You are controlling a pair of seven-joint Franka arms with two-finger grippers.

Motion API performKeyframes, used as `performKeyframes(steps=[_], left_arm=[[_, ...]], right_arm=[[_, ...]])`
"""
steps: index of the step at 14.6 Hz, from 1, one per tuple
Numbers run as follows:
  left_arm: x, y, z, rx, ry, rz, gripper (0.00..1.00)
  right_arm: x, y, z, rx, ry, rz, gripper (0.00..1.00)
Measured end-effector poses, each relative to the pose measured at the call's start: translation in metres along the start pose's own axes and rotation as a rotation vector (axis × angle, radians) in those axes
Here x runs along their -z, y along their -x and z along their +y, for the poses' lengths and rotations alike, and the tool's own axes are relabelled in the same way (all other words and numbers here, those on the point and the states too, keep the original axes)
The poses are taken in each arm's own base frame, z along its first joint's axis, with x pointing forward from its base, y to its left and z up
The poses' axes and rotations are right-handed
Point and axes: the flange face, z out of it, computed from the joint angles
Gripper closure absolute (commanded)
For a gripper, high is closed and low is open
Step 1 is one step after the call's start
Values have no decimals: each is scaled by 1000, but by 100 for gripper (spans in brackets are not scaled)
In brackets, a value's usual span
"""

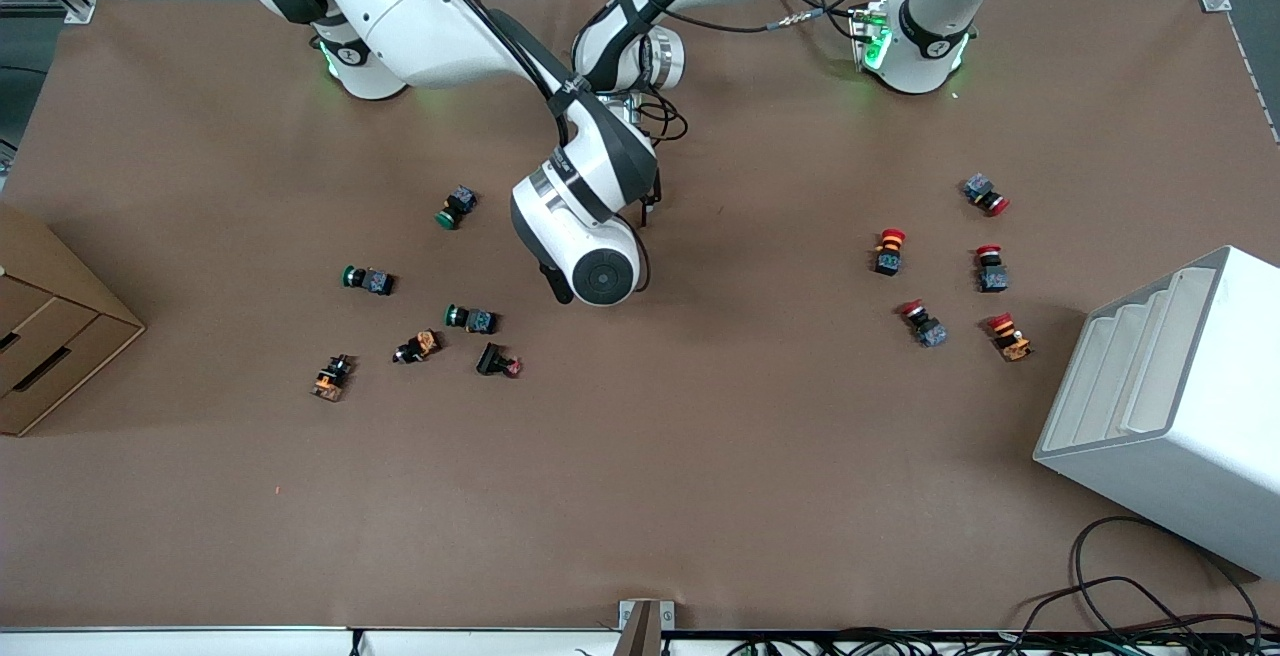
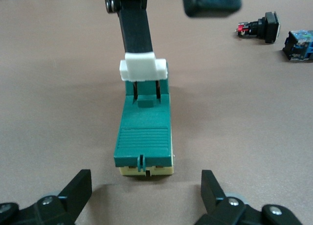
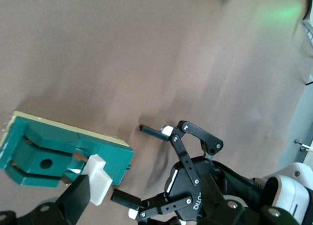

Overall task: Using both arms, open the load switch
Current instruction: 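Swing the white handle over and press it down with the right gripper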

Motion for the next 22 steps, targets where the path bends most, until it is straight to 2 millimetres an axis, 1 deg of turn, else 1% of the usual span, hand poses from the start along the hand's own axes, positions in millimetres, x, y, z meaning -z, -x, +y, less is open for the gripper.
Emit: performKeyframes(steps=[6, 12, 19, 21, 22], left_arm=[[0, 0, 0, 0, 0, 0, 2], [0, 0, 0, 0, 0, 0, 2], [0, 0, 0, 0, 0, 0, 2], [0, 0, 0, 0, 0, 0, 2], [0, 0, 0, 0, 0, 0, 2]], right_arm=[[-16, -1, -1, 8, 29, 5, 0], [-27, 2, -3, 12, 41, 11, 0], [-26, 1, -4, 12, 37, 10, 0], [-19, -4, -6, 35, 22, 10, 0], [-11, -9, -7, 55, 8, 14, 0]])
